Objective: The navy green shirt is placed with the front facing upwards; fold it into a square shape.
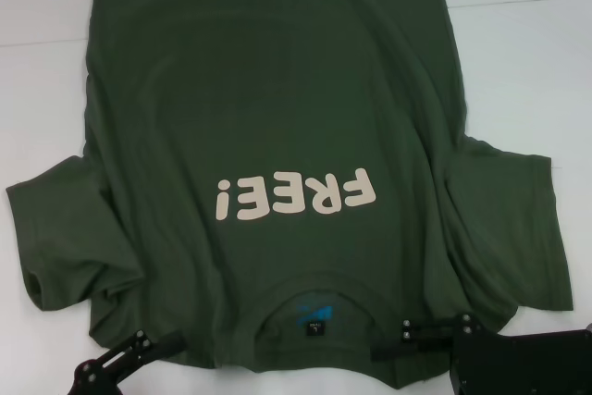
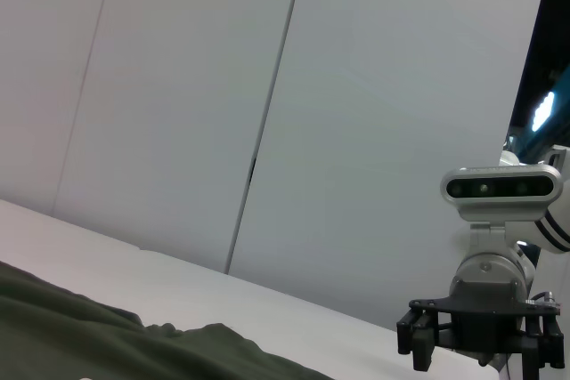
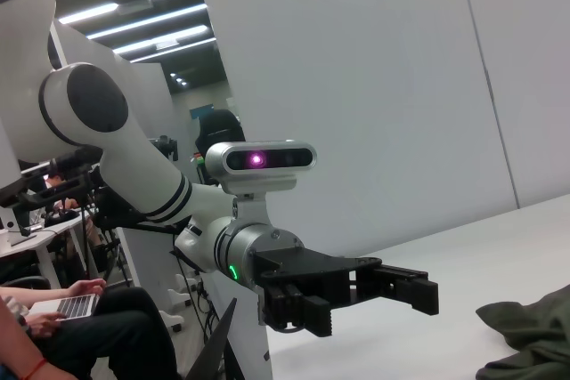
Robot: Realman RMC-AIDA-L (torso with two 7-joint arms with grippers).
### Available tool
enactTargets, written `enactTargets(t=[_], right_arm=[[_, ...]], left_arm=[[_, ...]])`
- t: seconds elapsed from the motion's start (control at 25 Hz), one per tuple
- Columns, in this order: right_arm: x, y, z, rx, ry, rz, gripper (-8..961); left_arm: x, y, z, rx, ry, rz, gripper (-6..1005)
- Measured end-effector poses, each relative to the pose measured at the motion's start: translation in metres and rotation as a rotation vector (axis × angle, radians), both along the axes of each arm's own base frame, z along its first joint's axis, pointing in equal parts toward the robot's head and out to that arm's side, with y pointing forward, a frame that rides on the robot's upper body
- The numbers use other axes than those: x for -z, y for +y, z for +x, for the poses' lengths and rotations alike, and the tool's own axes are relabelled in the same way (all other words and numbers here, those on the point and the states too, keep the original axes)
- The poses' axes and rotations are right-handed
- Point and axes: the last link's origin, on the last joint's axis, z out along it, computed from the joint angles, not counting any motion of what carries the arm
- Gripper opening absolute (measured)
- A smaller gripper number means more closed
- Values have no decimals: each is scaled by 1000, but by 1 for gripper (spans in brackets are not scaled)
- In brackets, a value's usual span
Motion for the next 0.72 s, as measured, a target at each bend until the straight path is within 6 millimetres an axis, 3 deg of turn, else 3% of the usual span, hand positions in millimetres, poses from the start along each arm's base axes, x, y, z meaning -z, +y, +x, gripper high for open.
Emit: enactTargets(t=[0.72], right_arm=[[0, 0, 0, 0, 1, -2, 699]], left_arm=[[0, 0, 0, 0, 0, 1, 934]])
